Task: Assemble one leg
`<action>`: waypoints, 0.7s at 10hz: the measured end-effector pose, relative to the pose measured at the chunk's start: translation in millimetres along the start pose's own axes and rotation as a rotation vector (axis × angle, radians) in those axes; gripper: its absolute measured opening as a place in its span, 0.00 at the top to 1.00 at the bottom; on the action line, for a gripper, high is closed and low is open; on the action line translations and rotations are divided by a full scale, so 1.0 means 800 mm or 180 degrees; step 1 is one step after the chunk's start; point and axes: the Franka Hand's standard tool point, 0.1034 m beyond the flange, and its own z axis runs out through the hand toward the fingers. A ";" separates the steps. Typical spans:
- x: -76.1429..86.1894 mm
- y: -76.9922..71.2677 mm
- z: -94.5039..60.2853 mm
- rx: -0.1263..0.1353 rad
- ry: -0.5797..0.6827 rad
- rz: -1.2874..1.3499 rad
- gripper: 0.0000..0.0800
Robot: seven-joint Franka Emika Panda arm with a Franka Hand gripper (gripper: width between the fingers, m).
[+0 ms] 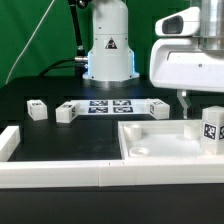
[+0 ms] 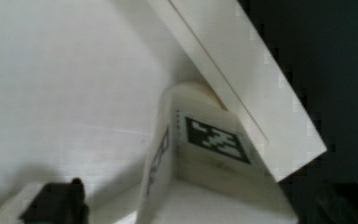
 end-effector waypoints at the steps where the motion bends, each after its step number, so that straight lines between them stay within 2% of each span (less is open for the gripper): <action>1: -0.001 -0.002 0.000 -0.0004 0.0002 -0.0214 0.19; 4: -0.006 -0.008 0.000 -0.0011 -0.0001 -0.1012 0.19; 7: -0.005 -0.005 0.001 -0.0017 -0.0005 -0.1926 0.19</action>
Offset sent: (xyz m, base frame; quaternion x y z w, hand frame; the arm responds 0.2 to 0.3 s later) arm -0.0046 0.0117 -0.0011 -0.0059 -0.0104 -0.1808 0.9834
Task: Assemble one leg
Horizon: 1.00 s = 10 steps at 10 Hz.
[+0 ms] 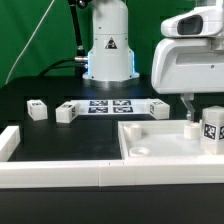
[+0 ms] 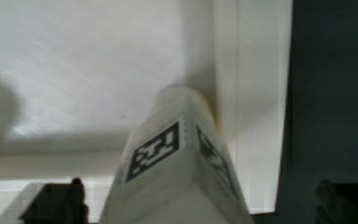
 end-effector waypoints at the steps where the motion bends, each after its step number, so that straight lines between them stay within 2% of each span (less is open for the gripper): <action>1: 0.000 0.002 0.000 -0.0015 0.0001 -0.0333 0.19; 4: 0.000 0.005 0.000 -0.0063 -0.0006 -0.0851 0.19; 5: 0.001 0.006 0.000 -0.0064 -0.0006 -0.0849 0.30; 6: 0.001 0.006 0.000 -0.0064 -0.0006 -0.0831 0.47; 7: 0.001 0.006 0.000 -0.0064 -0.0006 -0.0831 0.47; 8: 0.000 0.006 0.000 -0.0063 -0.0009 -0.0811 0.64; 10: 0.000 0.007 0.000 -0.0062 -0.0008 -0.0671 0.64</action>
Offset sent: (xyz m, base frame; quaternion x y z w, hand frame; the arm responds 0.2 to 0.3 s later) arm 0.0022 0.0011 0.0044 -0.0053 0.0048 -0.2222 0.9750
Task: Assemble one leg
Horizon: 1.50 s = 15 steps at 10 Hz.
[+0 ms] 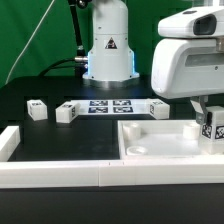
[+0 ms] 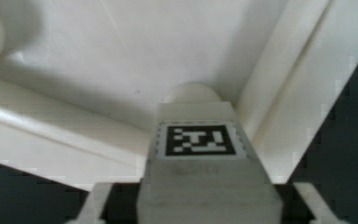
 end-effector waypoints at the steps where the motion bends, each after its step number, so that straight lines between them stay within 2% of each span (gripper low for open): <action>1: 0.000 0.001 0.000 0.0003 0.0001 0.0205 0.64; 4: -0.001 0.004 0.000 0.0010 0.0002 0.1203 0.64; 6: -0.001 0.006 0.001 0.0063 0.0013 0.1895 0.64; 7: -0.001 0.005 0.001 0.0060 0.0028 0.2201 0.64; 8: -0.003 0.007 0.001 0.0046 0.0044 0.2560 0.64; 12: -0.017 0.030 0.000 -0.0149 0.0095 0.3504 0.62; 15: -0.020 0.037 0.000 -0.0182 0.0095 0.3698 0.62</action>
Offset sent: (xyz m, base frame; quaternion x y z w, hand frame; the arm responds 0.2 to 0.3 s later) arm -0.0012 -0.0090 0.0072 -0.0120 0.0194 0.3005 0.9535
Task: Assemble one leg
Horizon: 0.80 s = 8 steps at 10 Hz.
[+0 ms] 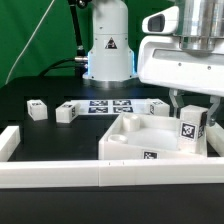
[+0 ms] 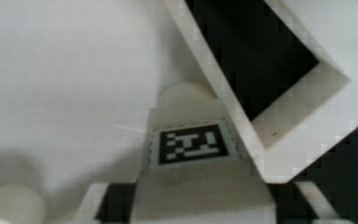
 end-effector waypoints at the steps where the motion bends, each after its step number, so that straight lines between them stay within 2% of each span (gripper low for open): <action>1: -0.001 0.000 0.000 0.0001 -0.0001 -0.0002 0.45; 2: -0.001 0.000 0.000 0.0001 -0.0001 -0.0003 0.29; 3: -0.001 0.000 0.000 0.0001 -0.0001 -0.0003 0.21; 8: -0.001 0.000 0.000 0.0001 -0.0001 -0.0003 0.19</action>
Offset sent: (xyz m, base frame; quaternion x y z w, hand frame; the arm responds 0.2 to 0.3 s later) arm 0.0000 0.0000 0.0000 0.0000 0.0000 0.0000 1.0000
